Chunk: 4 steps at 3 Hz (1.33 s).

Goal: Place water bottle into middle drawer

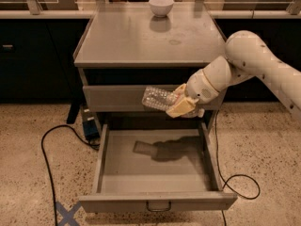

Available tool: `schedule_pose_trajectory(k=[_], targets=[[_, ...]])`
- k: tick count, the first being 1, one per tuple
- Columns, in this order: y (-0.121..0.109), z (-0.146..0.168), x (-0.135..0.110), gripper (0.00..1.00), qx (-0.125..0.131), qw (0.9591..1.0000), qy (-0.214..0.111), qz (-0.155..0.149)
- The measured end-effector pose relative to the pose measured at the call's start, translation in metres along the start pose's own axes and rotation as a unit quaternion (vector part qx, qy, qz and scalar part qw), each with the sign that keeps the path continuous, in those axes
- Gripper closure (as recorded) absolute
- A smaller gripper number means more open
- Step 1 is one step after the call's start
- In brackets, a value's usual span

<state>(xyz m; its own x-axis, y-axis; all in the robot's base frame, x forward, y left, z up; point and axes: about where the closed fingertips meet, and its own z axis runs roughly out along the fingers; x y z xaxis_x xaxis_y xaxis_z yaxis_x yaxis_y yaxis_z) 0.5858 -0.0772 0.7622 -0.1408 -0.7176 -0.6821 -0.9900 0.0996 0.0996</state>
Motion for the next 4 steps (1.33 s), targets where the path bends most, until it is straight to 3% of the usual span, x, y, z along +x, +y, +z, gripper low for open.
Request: schedule_pose_trajectory(k=[1, 2, 4], targets=[[0.010, 0.025, 0.031, 1.00, -0.008, 0.9999, -0.008, 0.003], [0.021, 0.048, 0.070, 1.00, -0.009, 0.9998, 0.006, 0.019], [0.041, 0.099, 0.139, 1.00, -0.040, 0.9970, 0.003, 0.067]])
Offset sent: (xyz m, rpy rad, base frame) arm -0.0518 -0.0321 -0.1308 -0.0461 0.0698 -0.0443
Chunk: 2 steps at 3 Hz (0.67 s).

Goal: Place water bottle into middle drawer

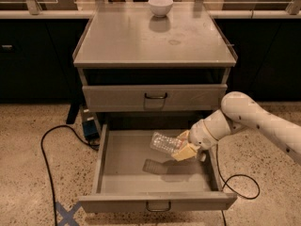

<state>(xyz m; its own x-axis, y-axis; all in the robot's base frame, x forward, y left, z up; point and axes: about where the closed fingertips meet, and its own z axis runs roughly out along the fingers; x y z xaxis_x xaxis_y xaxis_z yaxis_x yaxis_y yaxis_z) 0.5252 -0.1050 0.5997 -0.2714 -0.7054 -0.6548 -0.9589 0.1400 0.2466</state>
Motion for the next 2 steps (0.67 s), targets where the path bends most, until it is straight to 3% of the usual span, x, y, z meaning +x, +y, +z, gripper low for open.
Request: schedule_pose_trajectory(k=[2], targets=[[-0.0038, 0.0085, 0.0053, 1.00, -0.004, 1.0000, -0.007, -0.001]])
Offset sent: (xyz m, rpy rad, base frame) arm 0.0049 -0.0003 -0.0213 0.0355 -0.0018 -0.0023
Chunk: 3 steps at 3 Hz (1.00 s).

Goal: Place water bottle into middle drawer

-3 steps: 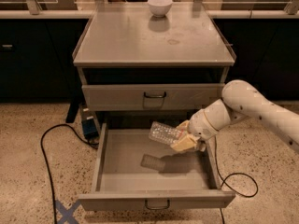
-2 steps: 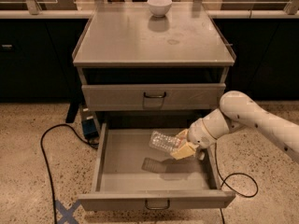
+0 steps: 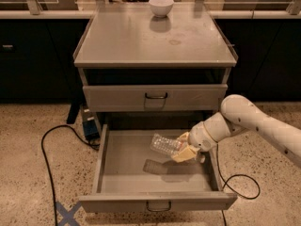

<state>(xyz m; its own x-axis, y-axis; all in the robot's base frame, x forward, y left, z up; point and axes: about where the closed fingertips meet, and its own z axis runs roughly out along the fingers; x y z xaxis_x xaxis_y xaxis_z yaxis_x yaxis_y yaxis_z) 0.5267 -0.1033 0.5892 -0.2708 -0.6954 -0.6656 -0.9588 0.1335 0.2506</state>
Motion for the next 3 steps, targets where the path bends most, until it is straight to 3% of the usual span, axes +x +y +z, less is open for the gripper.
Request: schedule_pose_trajectory(k=[2, 3], targets=[[-0.057, 0.037, 0.036, 1.00, 0.026, 0.9996, -0.010, -0.009], [-0.115, 0.071, 0.051, 1.00, 0.041, 0.9991, -0.012, 0.001]])
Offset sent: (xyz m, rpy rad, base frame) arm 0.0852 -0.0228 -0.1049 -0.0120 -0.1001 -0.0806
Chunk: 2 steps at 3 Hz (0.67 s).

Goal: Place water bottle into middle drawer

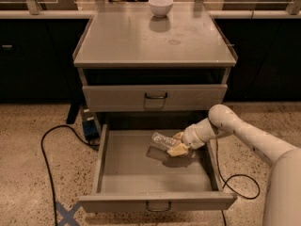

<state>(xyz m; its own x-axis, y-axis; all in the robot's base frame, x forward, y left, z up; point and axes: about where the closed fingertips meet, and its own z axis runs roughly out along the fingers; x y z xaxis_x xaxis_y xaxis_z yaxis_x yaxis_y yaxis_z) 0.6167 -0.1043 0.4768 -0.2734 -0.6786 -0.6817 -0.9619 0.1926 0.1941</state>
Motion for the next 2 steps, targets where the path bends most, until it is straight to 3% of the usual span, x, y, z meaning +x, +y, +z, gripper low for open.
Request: schedule_pose_trajectory(k=[2], targets=[[0.002, 0.014, 0.003, 1.00, -0.015, 0.9999, -0.007, 0.001]])
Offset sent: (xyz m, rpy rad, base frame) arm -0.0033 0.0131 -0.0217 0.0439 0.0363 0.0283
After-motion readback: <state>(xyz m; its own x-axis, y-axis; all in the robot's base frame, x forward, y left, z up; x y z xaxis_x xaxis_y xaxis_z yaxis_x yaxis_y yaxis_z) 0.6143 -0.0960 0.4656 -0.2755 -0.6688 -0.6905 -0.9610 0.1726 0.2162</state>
